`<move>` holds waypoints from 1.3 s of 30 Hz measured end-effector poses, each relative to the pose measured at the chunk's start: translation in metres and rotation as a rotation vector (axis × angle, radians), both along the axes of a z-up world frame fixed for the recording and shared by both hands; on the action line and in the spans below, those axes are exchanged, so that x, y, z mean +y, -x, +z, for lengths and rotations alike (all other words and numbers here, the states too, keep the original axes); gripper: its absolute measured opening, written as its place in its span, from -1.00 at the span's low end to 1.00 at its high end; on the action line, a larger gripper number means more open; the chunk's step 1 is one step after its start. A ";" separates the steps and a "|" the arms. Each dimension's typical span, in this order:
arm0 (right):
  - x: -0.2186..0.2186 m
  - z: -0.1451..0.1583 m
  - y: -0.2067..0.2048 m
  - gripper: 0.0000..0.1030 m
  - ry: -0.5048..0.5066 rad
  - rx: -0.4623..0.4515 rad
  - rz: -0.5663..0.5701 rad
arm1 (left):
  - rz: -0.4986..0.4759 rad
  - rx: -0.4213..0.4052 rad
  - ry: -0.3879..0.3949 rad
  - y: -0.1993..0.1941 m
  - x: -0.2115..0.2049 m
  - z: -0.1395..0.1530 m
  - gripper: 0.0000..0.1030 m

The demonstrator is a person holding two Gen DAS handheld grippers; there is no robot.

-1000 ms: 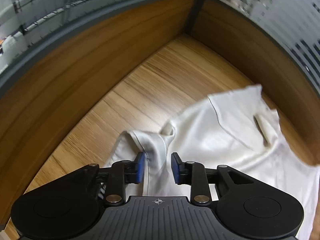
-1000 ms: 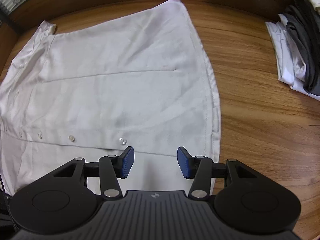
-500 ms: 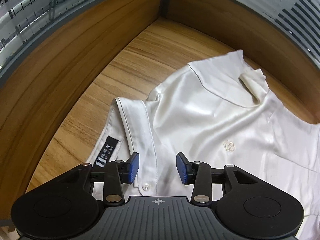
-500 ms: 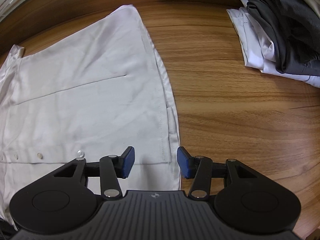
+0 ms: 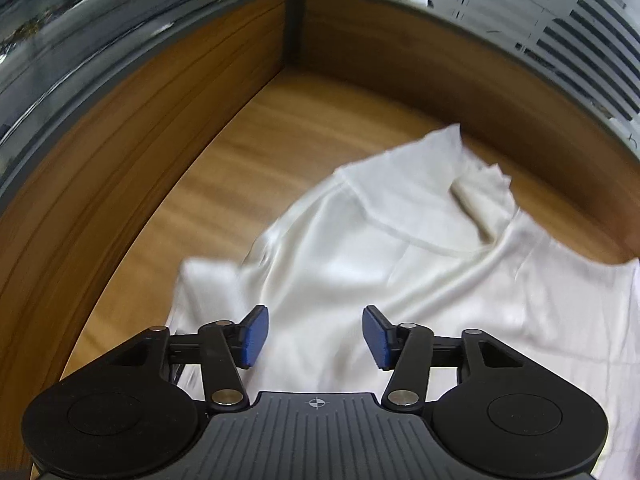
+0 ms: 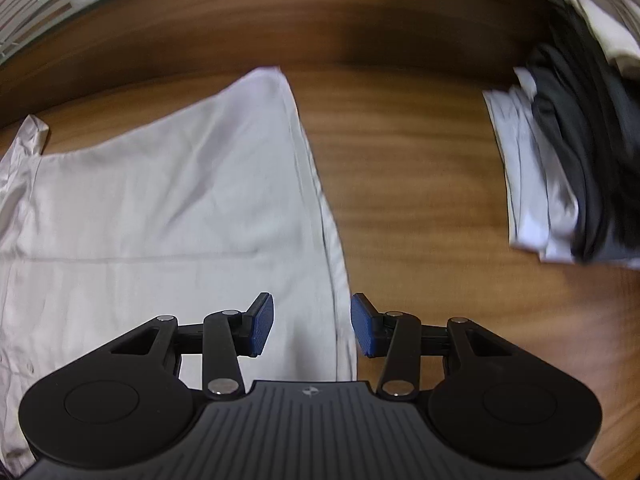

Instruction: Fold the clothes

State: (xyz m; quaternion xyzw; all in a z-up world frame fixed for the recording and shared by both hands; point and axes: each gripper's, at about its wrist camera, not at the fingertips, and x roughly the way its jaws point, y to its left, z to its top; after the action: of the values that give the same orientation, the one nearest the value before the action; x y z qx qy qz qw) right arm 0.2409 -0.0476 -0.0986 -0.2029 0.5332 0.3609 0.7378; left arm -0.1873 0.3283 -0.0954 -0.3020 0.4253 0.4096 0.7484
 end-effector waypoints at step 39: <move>0.185 -0.034 -0.092 -0.94 0.066 -0.192 0.232 | -0.310 0.113 -0.184 -0.195 0.106 -0.041 -0.95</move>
State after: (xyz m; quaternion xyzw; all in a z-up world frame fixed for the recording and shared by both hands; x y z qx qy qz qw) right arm 0.3331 0.1370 -0.1324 -0.3208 0.4446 0.4050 0.7317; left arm 0.0082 0.4345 -0.1368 -0.1396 0.4688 0.3428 0.8020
